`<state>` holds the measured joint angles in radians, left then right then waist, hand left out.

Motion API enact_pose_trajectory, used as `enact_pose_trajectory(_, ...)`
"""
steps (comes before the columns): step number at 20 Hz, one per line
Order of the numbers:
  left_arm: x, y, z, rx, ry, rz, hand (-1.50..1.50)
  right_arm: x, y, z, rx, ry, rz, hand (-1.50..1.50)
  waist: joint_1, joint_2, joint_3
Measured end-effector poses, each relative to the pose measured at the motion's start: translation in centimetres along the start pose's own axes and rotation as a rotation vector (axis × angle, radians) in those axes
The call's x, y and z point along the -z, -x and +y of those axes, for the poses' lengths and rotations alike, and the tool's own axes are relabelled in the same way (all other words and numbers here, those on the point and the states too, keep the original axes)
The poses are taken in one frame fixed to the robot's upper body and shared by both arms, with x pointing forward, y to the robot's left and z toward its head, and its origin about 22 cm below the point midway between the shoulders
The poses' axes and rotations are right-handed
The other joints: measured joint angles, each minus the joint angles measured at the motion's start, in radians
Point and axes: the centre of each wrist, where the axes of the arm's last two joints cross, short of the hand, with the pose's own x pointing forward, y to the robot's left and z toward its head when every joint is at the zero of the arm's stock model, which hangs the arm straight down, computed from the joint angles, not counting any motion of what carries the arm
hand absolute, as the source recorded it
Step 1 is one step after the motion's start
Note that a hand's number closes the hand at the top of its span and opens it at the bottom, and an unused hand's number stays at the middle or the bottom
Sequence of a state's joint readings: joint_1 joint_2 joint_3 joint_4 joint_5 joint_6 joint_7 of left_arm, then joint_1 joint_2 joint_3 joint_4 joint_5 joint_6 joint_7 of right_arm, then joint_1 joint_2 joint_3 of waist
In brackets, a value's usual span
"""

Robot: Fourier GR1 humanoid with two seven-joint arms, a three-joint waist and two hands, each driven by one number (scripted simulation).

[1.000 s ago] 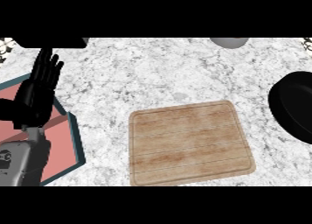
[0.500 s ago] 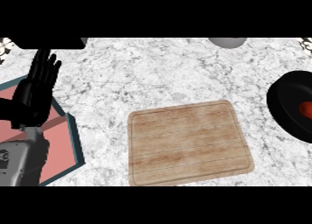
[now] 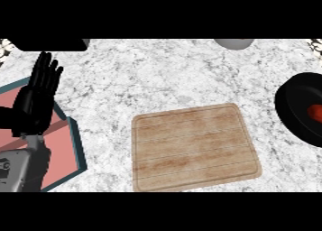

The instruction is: Pick the bell pepper from the cutting board and place it in the pot

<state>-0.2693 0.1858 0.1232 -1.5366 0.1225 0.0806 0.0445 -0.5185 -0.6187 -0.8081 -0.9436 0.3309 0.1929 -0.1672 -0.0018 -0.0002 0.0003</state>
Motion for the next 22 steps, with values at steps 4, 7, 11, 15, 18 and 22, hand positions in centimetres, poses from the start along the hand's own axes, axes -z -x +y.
enact_pose_trajectory(4, 0.4, -0.6, 0.4, 0.008, -0.002, -0.008, 0.00, -0.5, 1.4, -3.1, 0.076, 0.067, -0.014, -1.50, 0.001, 0.001, 0.000)
enact_pose_trajectory(7, 0.4, -0.8, -0.4, 0.003, 0.002, -0.009, 0.00, -1.4, 2.8, -6.0, 0.118, 0.106, -0.020, -1.50, 0.002, 0.002, 0.001)
enact_pose_trajectory(11, 0.4, -0.6, -0.3, 0.002, 0.009, -0.009, 0.00, -2.2, 4.2, -9.0, 0.148, 0.151, -0.024, -1.50, 0.006, 0.003, 0.001)
enact_pose_trajectory(15, 0.4, -0.4, -0.5, -0.002, 0.007, -0.008, 0.00, -3.6, 5.6, -11.9, 0.155, 0.176, -0.034, -1.50, 0.008, 0.005, 0.002)
enact_pose_trajectory(18, 0.1, -0.4, -0.4, -0.002, 0.005, -0.012, 0.00, -4.9, 6.4, -14.1, 0.160, 0.189, -0.033, -1.50, 0.010, 0.005, 0.003)
enact_pose_trajectory(22, 0.4, -0.4, -0.5, -0.005, 0.011, -0.013, 0.00, -6.2, 6.5, -16.6, 0.163, 0.194, -0.037, -1.50, 0.011, 0.007, 0.004)
